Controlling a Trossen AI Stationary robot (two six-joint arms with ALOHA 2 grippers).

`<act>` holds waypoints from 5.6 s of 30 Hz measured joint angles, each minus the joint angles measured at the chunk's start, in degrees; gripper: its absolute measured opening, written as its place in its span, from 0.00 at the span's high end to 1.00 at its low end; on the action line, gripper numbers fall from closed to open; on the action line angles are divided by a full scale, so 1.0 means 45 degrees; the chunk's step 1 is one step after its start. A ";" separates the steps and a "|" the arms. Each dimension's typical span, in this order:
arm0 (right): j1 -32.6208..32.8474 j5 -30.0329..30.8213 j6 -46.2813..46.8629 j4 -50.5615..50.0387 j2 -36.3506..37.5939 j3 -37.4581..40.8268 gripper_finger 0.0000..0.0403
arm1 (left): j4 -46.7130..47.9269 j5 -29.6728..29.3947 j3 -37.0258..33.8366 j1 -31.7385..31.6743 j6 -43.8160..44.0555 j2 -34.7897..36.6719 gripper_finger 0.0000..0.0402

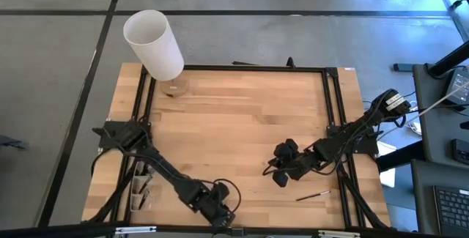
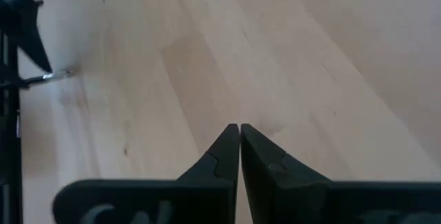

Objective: Pick & Place Makeup Supplies
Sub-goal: Put the left makeup brush into the transparent organizer, then put the makeup brush into the transparent organizer

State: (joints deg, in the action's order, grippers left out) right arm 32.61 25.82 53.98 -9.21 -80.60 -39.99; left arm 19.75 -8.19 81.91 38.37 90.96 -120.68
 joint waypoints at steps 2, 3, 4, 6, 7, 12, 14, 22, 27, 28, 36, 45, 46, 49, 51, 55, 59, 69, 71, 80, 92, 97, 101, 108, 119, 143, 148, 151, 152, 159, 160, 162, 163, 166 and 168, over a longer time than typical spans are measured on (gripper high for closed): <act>0.0193 0.0005 0.0159 -0.0025 -0.0005 0.0000 0.96 | -0.0054 0.0033 0.0000 -0.0082 0.0000 -0.0101 0.68; 0.0281 -0.0009 0.0210 -0.0021 -0.0005 0.0000 0.96 | -0.0039 0.0042 0.0000 -0.0084 0.0005 -0.0156 0.68; 0.0357 -0.0014 0.0212 -0.0028 -0.0005 0.0000 0.96 | 0.0063 0.0015 0.0019 -0.0074 0.0039 -0.0195 0.68; 0.0517 -0.0014 0.0243 -0.0030 -0.0005 0.0000 0.96 | 0.0457 0.0024 0.0071 -0.0014 0.0176 -0.0318 0.68; 0.0572 -0.0012 0.0283 -0.0023 -0.0005 0.0000 0.96 | 0.0681 0.0141 0.0103 0.0010 0.0193 -0.0427 0.68; 0.0669 -0.0010 0.0358 -0.0025 -0.0005 0.0000 0.96 | 0.1050 0.0824 0.0151 -0.0005 -0.0895 -0.0725 0.68; 0.0669 -0.0001 0.0391 -0.0021 -0.0005 0.0000 0.96 | 0.1118 0.0951 0.0151 -0.0005 -0.2025 -0.0738 0.70; 0.0659 0.0010 0.0581 -0.0021 -0.0005 0.0000 0.96 | 0.2583 0.1690 0.0165 -0.0088 -0.4298 -0.0641 0.87; 0.0700 0.0021 0.0581 -0.0025 -0.0005 0.0000 0.96 | 0.3066 0.2187 0.0180 -0.0202 -0.4949 -0.0602 0.96; 0.0732 0.0024 0.0581 -0.0025 -0.0005 0.0000 0.96 | 0.3111 0.2354 0.0180 -0.0246 -0.5152 -0.0602 0.97; 0.0829 0.0024 0.0581 -0.0101 -0.0005 0.0000 0.96 | 0.3424 0.2148 0.0161 -0.0340 -0.6135 -0.0337 0.96; 0.0834 0.0210 0.0638 -0.0449 -0.0005 0.0005 0.96 | 0.9416 -0.3181 0.0840 0.1120 -0.3011 0.2975 0.96; 0.0834 0.0255 0.0667 -0.0475 -0.0005 0.0005 0.96 | 1.0477 -0.3457 0.0799 0.1462 -0.2168 0.3328 0.96; 0.0830 0.0270 0.0710 -0.0497 -0.0005 0.0005 0.96 | 1.2637 -0.3815 0.0714 0.2662 0.0416 0.4219 0.96; 0.0834 0.0362 0.0786 -0.0511 -0.0005 0.0005 0.96 | 1.3881 -0.4052 0.0816 0.3609 0.1682 0.4977 0.96; 0.0829 0.0369 0.0876 -0.0521 -0.0005 0.0005 0.96 | 1.5295 -0.4376 0.0757 0.5616 0.3996 0.5590 0.96; 0.0834 0.0369 0.0892 -0.0510 -0.0005 0.0005 0.96 | 1.5631 -0.6243 0.0629 0.7445 0.5777 0.5943 0.96; 0.0834 0.0430 0.0863 -0.0555 -0.0005 0.0005 0.96 | 1.5625 -0.7624 -0.0181 0.8908 0.7557 0.4769 0.96; 0.0824 0.0461 0.0863 -0.0555 -0.0005 0.0005 0.96 | 1.5587 -0.7211 -0.0190 0.8895 0.7258 0.4552 0.96; 0.0824 0.0461 0.0862 -0.0555 -0.0005 0.0005 0.96 | 1.5531 -0.5230 -0.0189 0.8837 0.7188 0.4434 0.96; 0.0819 0.0457 0.0858 -0.0555 -0.0005 0.0005 0.96 | 1.5378 -0.5289 -0.0189 0.8265 0.7514 0.4434 0.96; 0.0819 0.0457 0.0858 -0.0559 -0.0005 0.0005 0.96 | 1.5023 -0.5309 -0.0185 0.8053 0.7044 0.4426 0.96; 0.0819 0.0457 0.0858 -0.0577 -0.0005 0.0005 0.96 | 1.4977 -0.5283 -0.0170 0.8227 0.7157 0.4105 0.96; 0.0819 0.0452 0.0854 -0.0584 -0.0005 0.0005 0.96 | 1.4849 -0.4868 -0.0170 0.8556 0.7287 0.3421 0.96; 0.0819 0.0452 0.0858 -0.0574 -0.0005 0.0005 0.96 | 1.4413 -0.4799 -0.0170 0.8811 0.7213 0.3283 0.94; 0.0790 0.0566 0.0743 -0.0445 -0.0005 0.0005 0.96 | 1.5605 -0.3277 0.1468 0.7858 0.6884 0.3733 0.72; 0.0688 0.0689 -0.0164 -0.0415 -0.0005 -0.0601 0.96 | 1.5620 -0.3620 0.1471 0.6434 0.6282 0.4162 0.70; 0.0693 0.0589 -0.1337 -0.0771 -0.0005 -0.1411 0.96 | 1.5376 -0.4233 0.1467 0.5130 0.4602 0.4167 0.70; 0.0693 0.0478 -0.1737 -0.1128 -0.0002 -0.1801 0.96 | 1.5101 -0.4412 0.1467 0.4599 0.3749 0.4158 0.70; 0.0796 0.1252 -0.2314 -0.7768 0.0338 -0.5590 0.96 | 0.9494 -0.7075 0.1462 0.0272 -0.4587 0.4138 0.71; 0.0846 0.1860 -0.2100 -0.8822 0.0399 -0.6133 0.96 | 0.8267 -0.7511 0.1460 -0.0209 -0.5983 0.4138 0.71; 0.0852 0.2540 -0.1477 -1.0721 0.0501 -0.7065 0.96 | 0.5367 -0.7962 0.1235 -0.1028 -0.8838 0.4138 0.71; 0.0846 0.2375 -0.1110 -1.1541 0.0532 -0.7388 0.96 | 0.3832 -0.7877 0.0976 -0.1364 -1.0241 0.4138 0.71; 0.0845 0.0365 -0.0246 -1.2934 0.0536 -0.7651 0.96 | 0.0054 -0.7006 0.0129 -0.2101 -1.3394 0.4124 0.71; 0.0989 -0.1092 0.0240 -1.3078 0.0520 -0.7353 0.96 | -0.1845 -0.6442 -0.0556 -0.2378 -1.4343 0.4124 0.72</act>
State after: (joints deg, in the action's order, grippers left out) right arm 37.06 20.91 55.06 -68.06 -78.26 -73.07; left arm 11.45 -37.17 79.41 27.67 26.41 -102.13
